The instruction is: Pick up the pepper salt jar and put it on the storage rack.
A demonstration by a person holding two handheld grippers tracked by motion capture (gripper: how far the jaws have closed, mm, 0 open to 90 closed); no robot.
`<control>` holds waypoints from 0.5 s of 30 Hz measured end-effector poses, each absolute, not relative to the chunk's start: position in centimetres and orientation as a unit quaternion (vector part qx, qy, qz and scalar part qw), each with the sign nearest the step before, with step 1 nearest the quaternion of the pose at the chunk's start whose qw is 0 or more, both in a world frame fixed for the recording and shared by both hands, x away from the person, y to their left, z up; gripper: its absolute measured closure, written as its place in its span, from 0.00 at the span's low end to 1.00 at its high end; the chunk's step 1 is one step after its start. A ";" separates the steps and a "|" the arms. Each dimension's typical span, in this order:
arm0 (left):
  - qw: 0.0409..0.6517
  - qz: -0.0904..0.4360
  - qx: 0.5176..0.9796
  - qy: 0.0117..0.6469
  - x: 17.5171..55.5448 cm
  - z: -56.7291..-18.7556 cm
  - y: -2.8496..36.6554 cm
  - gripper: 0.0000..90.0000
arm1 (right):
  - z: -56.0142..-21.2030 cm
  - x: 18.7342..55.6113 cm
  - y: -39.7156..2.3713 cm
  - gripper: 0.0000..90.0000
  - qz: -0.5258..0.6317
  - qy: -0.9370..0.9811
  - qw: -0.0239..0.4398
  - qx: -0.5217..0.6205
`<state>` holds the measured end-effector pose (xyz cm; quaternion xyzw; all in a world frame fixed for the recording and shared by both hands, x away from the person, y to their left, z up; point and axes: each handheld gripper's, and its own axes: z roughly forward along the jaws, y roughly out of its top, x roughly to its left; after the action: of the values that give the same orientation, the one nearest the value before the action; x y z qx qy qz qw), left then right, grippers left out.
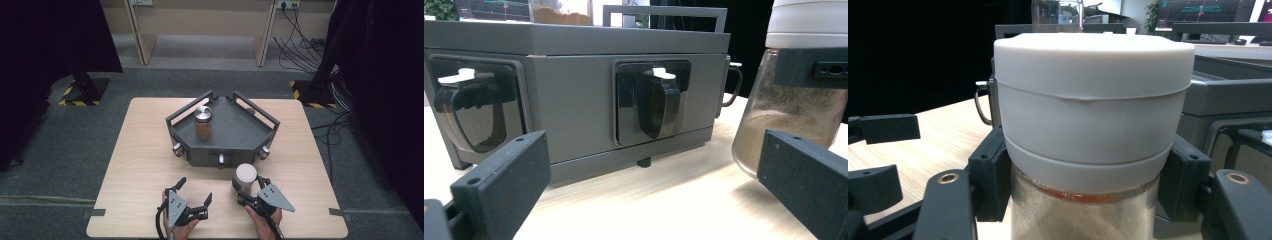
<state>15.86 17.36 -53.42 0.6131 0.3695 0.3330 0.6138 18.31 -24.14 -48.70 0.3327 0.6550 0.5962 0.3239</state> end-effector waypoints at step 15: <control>0.614 0.333 0.613 0.369 15.9 -53.4 17.4 0.00 | -47.1 18.2 -24.3 0.40 0.598 0.661 0.316 0.326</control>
<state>15.86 17.40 -53.43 0.6128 0.3694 0.3328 0.6142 18.21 -24.27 -47.08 0.3264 0.6605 0.5978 0.3160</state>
